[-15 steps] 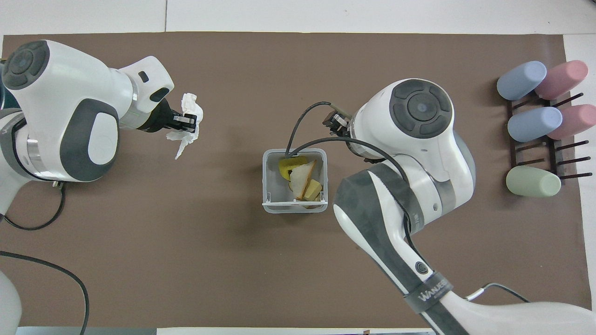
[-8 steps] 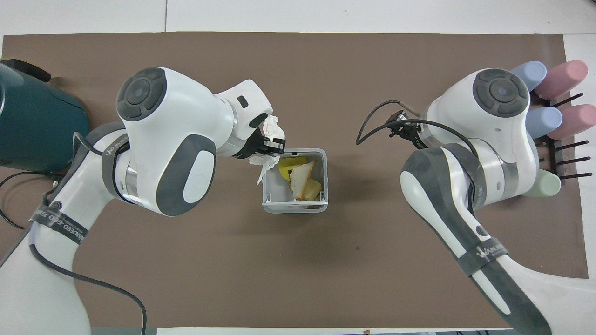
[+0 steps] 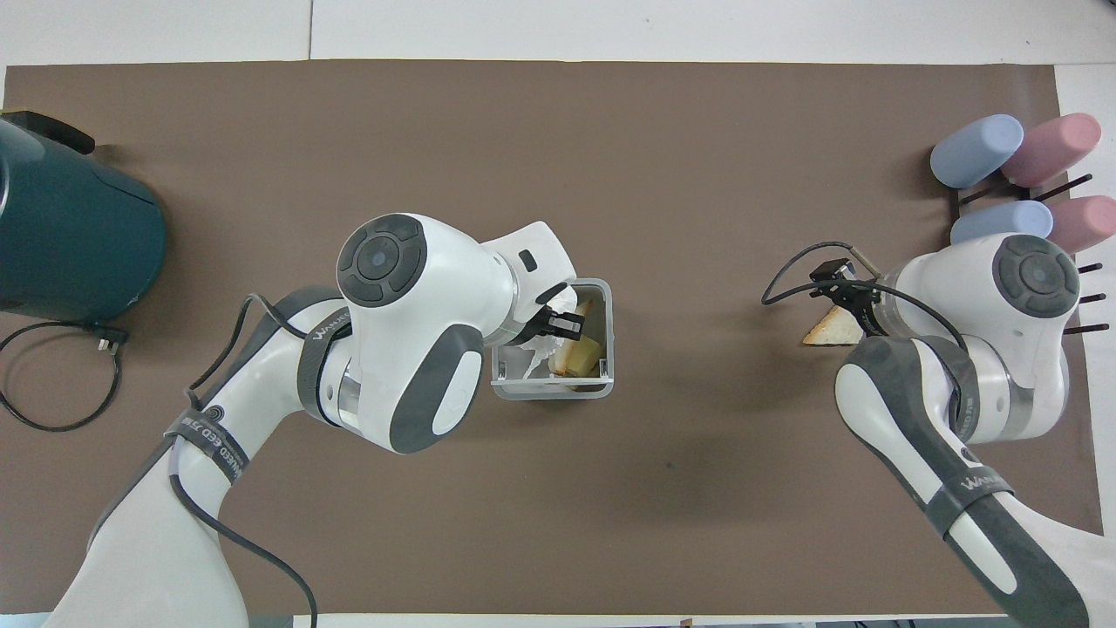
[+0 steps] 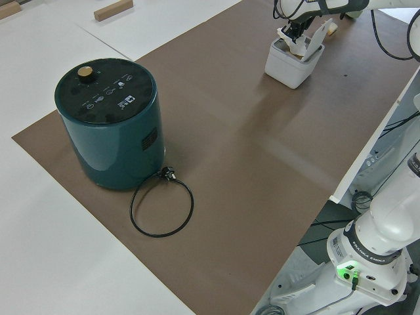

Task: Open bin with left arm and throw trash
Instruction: 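Grasp the second bread slice with the right gripper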

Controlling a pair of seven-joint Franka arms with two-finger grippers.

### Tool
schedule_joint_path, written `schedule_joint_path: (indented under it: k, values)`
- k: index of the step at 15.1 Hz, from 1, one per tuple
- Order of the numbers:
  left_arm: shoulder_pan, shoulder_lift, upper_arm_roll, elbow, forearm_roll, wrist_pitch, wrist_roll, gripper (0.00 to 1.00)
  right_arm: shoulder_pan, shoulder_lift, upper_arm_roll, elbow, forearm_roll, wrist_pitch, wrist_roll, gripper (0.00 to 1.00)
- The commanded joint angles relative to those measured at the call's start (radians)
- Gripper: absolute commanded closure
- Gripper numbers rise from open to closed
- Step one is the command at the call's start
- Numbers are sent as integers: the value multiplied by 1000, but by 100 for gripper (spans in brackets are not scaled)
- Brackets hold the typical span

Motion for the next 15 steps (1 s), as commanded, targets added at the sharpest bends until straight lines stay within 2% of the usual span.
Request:
schedule_joint_path:
  k: [1, 2, 3, 4, 5, 8, 9, 10, 11, 15]
  values:
    - [-4, 2, 16, -23, -26, 22, 46, 100, -10, 8, 16, -35, -13, 58, 87, 0]
    - [-6, 2, 16, -25, -26, 22, 44, 100, -8, 19, 16, -38, -13, 84, 96, 0]
    - [-9, 2, 17, -23, -26, 20, 31, 70, -4, 33, 16, -37, -13, 91, 104, 0]
    - [-9, 2, 17, -23, -26, 19, 23, 9, -2, 42, 16, -38, -13, 91, 112, 0]
    - [-10, 2, 17, -23, -26, 19, 12, 0, 1, 51, 16, -38, -13, 91, 118, 0]
    - [-10, -2, 17, -14, -20, 2, 8, 0, 1, 50, 16, -52, -13, 91, 121, 0]
    - [-10, -7, 17, -14, -20, -3, 6, 0, 1, 50, 16, -51, -13, 91, 120, 18]
    - [-9, -13, 19, -8, -20, -18, 5, 0, 2, 50, 16, -51, -13, 91, 112, 83]
    - [0, -19, 21, 12, -20, -47, -2, 0, 2, 50, 16, -51, -13, 94, 109, 100]
    - [81, -29, 42, 171, -14, -237, -15, 0, 4, 51, 18, -41, -13, 91, 89, 100]
